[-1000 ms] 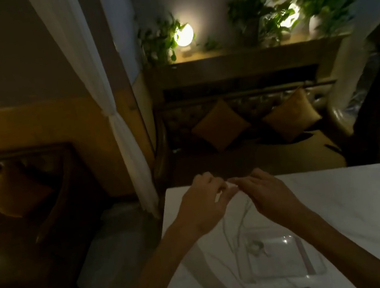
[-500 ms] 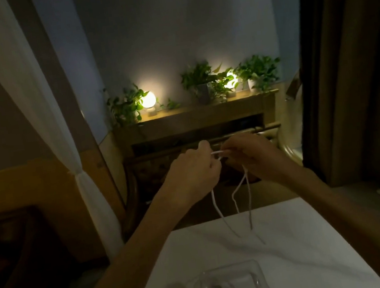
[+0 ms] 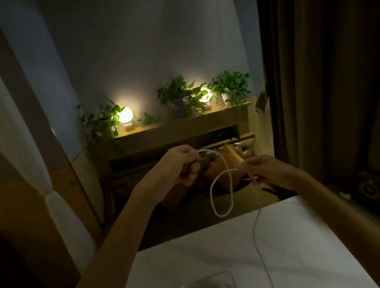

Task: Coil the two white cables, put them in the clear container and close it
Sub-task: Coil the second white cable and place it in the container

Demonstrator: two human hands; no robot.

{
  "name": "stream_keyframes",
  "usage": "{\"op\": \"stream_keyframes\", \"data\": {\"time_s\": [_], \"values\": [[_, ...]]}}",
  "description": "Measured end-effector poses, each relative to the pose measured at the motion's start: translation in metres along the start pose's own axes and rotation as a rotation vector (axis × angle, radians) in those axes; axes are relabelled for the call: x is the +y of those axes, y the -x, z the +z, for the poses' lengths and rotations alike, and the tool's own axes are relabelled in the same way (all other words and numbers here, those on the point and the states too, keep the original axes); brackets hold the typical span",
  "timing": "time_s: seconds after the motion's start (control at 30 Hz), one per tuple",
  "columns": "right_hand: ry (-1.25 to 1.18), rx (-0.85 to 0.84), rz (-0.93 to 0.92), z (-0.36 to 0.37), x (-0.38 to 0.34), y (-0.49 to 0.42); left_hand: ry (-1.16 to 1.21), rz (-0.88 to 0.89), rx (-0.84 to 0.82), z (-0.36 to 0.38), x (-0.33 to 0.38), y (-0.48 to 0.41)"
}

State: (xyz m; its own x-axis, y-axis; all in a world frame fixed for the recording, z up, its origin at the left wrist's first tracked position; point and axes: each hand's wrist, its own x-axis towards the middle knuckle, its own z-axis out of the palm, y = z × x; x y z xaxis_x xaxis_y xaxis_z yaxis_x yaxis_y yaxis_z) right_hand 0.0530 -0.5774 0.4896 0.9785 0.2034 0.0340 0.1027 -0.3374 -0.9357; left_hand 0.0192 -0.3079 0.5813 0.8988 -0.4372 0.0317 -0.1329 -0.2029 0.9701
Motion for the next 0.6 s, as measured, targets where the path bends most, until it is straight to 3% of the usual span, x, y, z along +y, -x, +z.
{"op": "stream_keyframes", "data": {"time_s": [0.1,0.17,0.23,0.33,0.5,0.6], "values": [[0.348,0.483,-0.074,-0.008,0.001,-0.011,0.224,-0.083,-0.202,0.008,0.007,-0.006],[0.235,0.602,-0.277,-0.009,-0.019,-0.005,0.35,-0.108,-0.307,0.018,0.01,-0.012],[0.056,0.404,-0.485,-0.008,-0.046,0.007,0.474,-0.113,-0.416,0.03,0.013,-0.022],[0.095,0.129,-0.565,-0.002,-0.069,0.018,0.691,-0.17,-0.6,0.052,0.015,-0.032],[-0.234,0.156,-0.655,0.0,-0.071,0.02,0.617,-0.046,-0.577,0.079,0.016,-0.032],[-0.376,0.207,-0.552,0.013,-0.07,0.024,0.447,0.161,-0.476,0.083,0.025,-0.034]]}}
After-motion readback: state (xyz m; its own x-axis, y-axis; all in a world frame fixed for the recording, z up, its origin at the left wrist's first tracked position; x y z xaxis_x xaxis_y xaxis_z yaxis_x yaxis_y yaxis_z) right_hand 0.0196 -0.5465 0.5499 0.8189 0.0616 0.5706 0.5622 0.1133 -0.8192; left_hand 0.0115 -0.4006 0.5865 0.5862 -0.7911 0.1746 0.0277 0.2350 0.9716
